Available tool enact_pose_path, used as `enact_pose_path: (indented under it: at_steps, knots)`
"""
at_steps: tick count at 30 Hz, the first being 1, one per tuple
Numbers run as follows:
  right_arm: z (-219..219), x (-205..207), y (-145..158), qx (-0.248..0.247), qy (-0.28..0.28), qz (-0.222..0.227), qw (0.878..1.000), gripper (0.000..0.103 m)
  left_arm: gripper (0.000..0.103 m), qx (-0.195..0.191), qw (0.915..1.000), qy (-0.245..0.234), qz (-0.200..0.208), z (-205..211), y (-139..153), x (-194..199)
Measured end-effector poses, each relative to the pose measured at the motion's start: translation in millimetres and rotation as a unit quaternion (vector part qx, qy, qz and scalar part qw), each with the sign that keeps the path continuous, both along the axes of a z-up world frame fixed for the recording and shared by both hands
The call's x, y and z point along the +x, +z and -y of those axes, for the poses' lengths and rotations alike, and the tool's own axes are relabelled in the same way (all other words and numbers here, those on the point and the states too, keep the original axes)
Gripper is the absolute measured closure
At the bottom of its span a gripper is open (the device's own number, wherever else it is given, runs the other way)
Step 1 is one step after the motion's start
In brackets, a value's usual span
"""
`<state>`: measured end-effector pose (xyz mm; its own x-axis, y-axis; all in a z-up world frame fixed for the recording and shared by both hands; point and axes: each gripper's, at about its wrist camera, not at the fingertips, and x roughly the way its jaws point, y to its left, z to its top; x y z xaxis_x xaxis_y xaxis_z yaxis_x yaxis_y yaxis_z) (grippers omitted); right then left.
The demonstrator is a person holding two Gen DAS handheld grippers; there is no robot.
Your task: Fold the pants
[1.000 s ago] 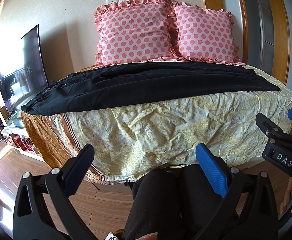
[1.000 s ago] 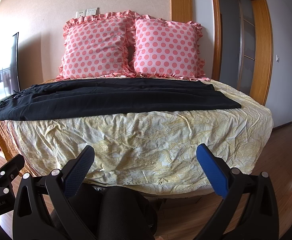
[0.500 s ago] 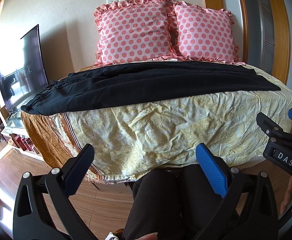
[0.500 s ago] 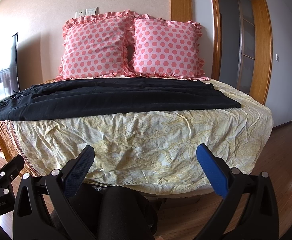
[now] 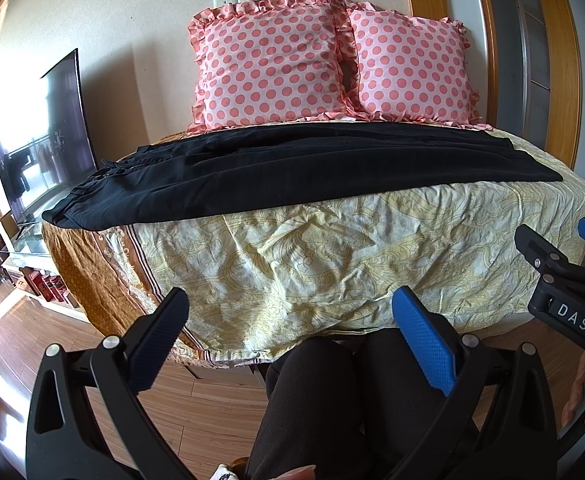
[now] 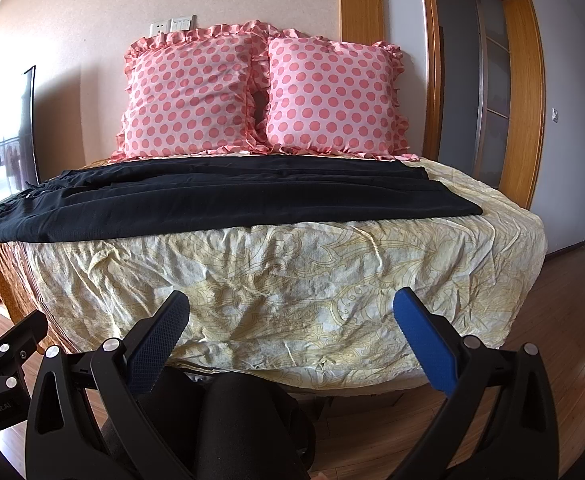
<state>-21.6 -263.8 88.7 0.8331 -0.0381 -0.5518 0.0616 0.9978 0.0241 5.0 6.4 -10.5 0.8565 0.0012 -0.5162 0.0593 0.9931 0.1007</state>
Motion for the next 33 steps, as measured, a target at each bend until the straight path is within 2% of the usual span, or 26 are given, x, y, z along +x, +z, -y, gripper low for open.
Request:
enact_pose_path:
  at_steps: [33]
  knots:
    - [4.3,1.0,-1.8,0.001,-0.001,-0.001,1.000,0.001,0.002,0.000,1.0000,0.001,-0.002,-0.6,-7.0,-2.0]
